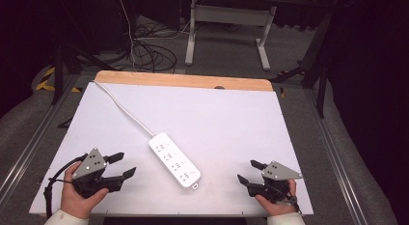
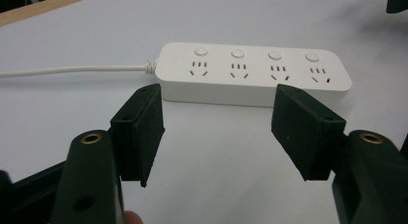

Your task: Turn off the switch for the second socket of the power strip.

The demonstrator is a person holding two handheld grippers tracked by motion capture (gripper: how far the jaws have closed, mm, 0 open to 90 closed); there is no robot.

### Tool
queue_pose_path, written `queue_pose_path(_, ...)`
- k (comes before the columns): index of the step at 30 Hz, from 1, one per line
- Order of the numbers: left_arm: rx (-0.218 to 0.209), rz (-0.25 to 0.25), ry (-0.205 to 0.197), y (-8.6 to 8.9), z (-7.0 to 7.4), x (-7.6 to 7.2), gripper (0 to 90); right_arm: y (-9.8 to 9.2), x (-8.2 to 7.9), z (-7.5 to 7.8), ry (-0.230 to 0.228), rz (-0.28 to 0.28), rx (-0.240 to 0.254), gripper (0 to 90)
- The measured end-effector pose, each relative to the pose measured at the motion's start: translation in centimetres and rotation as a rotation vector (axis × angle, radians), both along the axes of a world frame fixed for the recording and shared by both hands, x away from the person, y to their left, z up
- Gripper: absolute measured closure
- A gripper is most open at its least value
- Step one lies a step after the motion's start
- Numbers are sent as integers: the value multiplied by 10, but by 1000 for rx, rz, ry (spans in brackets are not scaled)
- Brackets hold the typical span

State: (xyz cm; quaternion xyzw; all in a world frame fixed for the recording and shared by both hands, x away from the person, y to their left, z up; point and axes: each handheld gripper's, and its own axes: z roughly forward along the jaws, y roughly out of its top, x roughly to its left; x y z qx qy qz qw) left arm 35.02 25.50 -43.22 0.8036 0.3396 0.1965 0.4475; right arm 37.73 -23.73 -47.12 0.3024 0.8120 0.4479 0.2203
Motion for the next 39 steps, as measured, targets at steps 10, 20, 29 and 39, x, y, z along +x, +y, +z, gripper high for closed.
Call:
queue_pose_path(10,15,-68,13,-27,16,20,382,-3,-3,0,0,-10,3,320)
queue_pose_path(20,-2,-86,29,-42,23,34,397,-3,-3,0,-1,-5,3,320)
queue_pose_path(29,29,-113,40,-63,24,46,403,-3,-2,0,0,-2,5,320)
queue_pose_path(39,19,-121,56,-70,25,51,512,-3,-2,0,3,3,3,323)
